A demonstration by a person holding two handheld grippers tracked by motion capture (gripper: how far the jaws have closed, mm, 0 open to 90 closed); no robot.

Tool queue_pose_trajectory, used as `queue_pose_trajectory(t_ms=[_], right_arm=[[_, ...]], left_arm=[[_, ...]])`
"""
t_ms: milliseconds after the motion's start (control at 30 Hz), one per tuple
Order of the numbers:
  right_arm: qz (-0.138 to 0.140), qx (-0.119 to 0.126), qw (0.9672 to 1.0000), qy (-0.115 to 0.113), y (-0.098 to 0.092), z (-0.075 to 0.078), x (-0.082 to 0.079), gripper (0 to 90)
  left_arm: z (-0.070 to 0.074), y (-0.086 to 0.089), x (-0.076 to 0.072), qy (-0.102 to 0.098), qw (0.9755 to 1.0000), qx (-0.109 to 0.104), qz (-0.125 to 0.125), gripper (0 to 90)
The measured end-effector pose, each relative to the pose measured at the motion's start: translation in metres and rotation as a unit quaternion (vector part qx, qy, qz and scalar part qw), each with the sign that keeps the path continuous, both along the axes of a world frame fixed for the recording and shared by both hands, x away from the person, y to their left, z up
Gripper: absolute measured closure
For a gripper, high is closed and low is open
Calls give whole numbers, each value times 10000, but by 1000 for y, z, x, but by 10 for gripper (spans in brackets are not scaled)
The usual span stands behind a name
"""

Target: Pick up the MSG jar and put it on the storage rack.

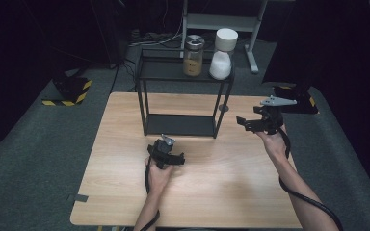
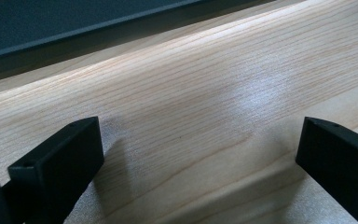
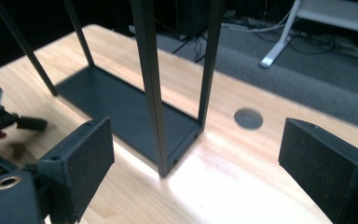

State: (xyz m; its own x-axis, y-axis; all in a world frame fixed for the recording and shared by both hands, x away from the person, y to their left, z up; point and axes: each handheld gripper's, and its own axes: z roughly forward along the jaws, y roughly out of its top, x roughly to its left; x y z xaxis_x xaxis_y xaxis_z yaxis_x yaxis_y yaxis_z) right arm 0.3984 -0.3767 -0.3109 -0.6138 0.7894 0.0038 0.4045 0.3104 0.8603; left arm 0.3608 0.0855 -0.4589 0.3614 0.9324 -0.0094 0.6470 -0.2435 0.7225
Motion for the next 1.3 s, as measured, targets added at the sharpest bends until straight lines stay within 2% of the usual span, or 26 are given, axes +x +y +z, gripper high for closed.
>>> queue_pose_trajectory(t_ms=[100, 133, 300, 333, 467, 733, 933, 1300], right_arm=[[-26, -18, 10000, 53, -1, -9, 0, 98], [-51, -42, 9999, 92, -2, -17, 0, 99], [-149, -144, 9997, 109, -3, -37, -4, 102], [-149, -144, 9997, 109, -3, -37, -4, 102], [-305, -163, 9993, 159, -8, -55, -7, 105], [-578, -280, 9972, 390, -11, -86, -8, 110], [-747, -208, 9955, 553, -15, -110, -11, 112], [-803, -271, 9940, 687, -11, -131, -14, 102]], left_arm=[[0, 0, 0, -1, 10000, -2, 2, 6], [0, 0, 0, -1, 10000, -2, 2, 6], [0, 0, 0, -1, 10000, -2, 3, 6], [0, 0, 0, -1, 10000, -2, 3, 6], [0, 0, 0, -3, 10000, -1, 1, 6], [0, 0, 0, -4, 10000, -2, 0, 6], [0, 0, 0, -1, 10000, 1, 5, 6], [0, -1, 0, -5, 10000, -4, 17, 6]])
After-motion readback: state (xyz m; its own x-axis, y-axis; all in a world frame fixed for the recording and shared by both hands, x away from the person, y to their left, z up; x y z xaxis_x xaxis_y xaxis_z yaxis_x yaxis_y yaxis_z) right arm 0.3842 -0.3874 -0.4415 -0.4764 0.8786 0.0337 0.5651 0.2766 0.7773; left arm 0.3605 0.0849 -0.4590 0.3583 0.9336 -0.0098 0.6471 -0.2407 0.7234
